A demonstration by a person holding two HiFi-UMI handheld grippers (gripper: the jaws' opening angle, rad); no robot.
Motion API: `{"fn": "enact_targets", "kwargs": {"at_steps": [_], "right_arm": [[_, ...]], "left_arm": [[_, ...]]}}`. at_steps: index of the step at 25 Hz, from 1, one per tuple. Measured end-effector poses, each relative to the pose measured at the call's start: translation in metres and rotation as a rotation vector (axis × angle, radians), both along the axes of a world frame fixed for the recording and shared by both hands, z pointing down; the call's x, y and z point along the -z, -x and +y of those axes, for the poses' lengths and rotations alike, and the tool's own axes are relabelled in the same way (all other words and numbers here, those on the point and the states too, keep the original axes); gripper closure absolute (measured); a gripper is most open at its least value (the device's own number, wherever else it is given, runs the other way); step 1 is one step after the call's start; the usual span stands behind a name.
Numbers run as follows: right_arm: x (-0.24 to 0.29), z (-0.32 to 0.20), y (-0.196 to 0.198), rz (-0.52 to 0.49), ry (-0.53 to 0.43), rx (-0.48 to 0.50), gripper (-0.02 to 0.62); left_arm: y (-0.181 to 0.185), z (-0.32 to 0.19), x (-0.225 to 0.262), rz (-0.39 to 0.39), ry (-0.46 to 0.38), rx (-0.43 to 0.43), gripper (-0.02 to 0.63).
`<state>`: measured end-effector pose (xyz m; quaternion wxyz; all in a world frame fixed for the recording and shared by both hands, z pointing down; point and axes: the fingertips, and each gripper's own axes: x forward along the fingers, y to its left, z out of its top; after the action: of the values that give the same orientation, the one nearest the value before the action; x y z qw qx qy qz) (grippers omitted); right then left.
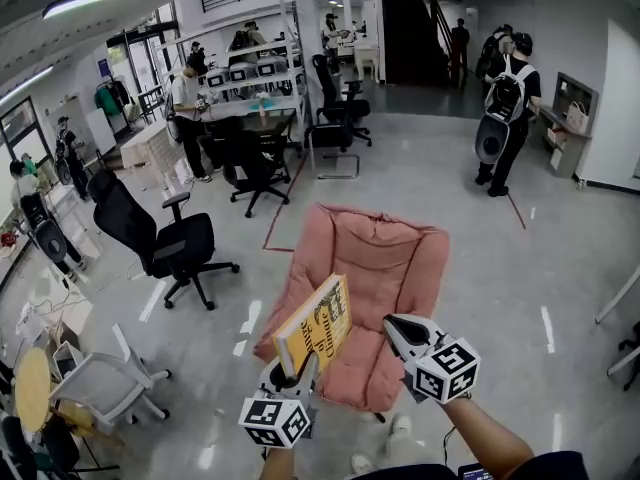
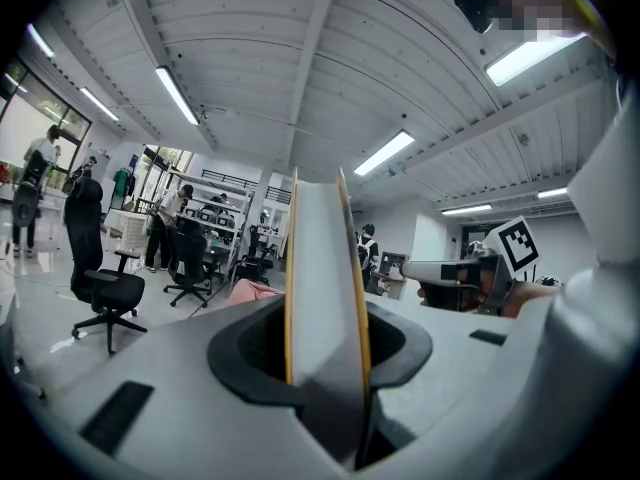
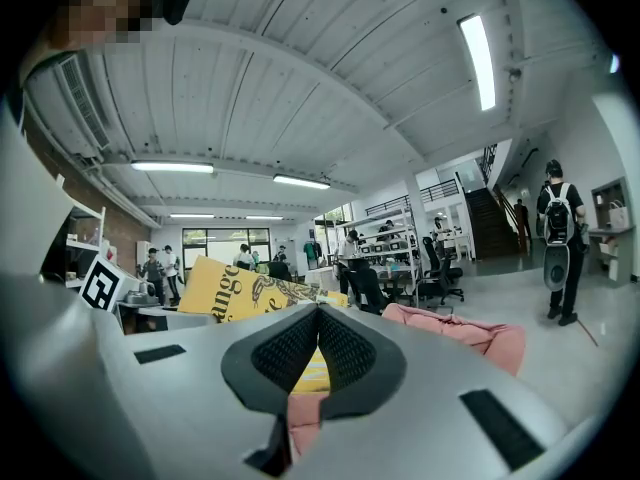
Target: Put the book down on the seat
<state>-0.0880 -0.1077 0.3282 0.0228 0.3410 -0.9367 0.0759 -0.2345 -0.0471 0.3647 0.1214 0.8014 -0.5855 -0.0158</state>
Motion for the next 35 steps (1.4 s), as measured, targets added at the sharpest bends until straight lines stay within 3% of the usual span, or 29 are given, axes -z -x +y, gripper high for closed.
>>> {"fn": "enact_targets", "kwargs": {"at_steps": [17, 35], "right_arm": [[-0.016, -0.043, -0.023, -0.006, 0.035, -0.008, 0.576], [-0.056, -0.114, -0.037, 0.021, 0.118, 0.008, 0.576]], "left_arm": [[-0.026, -0.047, -0.018, -0.016, 0.04, -0.015, 0.463], [-0.033, -0.11, -0.062, -0.036, 0.138, 0.037, 0.463]]}}
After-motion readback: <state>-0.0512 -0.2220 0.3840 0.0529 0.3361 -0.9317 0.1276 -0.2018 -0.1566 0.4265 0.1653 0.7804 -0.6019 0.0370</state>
